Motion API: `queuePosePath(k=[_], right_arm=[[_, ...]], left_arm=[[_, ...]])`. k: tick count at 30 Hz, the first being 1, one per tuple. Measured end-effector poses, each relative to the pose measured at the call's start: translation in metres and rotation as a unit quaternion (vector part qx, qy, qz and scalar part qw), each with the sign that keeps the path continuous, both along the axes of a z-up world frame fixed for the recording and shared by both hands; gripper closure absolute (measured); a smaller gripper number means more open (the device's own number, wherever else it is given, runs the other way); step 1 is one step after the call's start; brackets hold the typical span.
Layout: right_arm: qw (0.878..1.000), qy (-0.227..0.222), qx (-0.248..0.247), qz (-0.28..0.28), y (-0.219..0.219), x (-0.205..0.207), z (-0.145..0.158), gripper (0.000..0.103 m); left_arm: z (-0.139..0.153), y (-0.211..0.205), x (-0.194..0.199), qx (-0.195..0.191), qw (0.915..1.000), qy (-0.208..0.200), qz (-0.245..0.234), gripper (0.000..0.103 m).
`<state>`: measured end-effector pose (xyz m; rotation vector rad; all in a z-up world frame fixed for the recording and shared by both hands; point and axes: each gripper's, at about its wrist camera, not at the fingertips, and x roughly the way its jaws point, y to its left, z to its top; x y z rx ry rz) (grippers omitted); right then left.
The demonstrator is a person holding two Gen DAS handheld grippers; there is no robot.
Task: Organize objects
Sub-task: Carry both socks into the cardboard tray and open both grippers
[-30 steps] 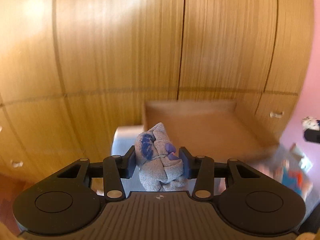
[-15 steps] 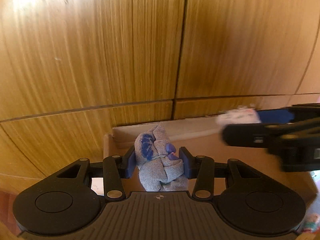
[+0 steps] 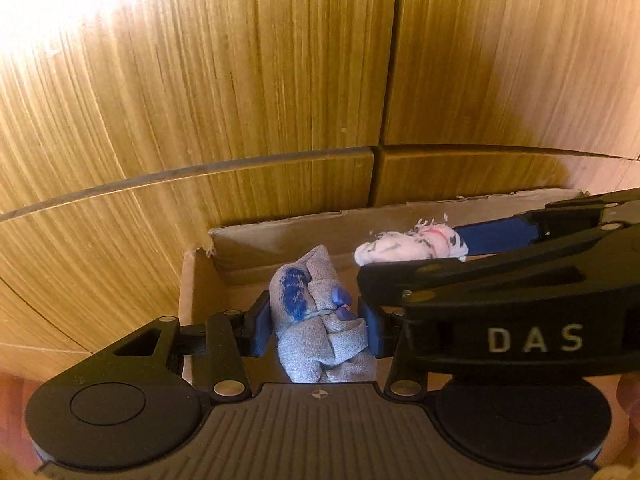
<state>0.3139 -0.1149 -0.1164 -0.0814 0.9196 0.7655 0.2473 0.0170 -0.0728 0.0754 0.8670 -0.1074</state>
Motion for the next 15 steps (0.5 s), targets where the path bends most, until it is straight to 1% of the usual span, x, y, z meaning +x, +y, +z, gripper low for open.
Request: queuePosePath(k=[1, 5, 12, 13, 15], right_arm=[[1.0, 0.0, 0.002, -0.001, 0.008, 0.001, 0.004, 0.039], [1.0, 0.011, 0.01, -0.008, 0.005, 0.006, -0.004, 0.039], [1.0, 0.023, 0.013, -0.016, 0.007, 0.012, -0.006, 0.038], [0.999, 0.025, 0.015, -0.016, 0.008, 0.013, -0.007, 0.038], [0.999, 0.026, 0.017, -0.017, 0.009, 0.013, -0.007, 0.037]], left_arm=[[0.0, 0.0, 0.0, -0.001, 1.0, 0.001, 0.001, 0.051], [-0.003, -0.003, -0.001, 0.01, 0.9999, 0.001, 0.004, 0.05], [-0.006, -0.007, -0.007, 0.026, 0.9996, -0.005, 0.009, 0.048], [-0.006, -0.007, -0.008, 0.029, 0.9995, -0.006, 0.009, 0.046], [-0.006, -0.007, -0.011, 0.033, 0.9993, -0.011, 0.014, 0.037]])
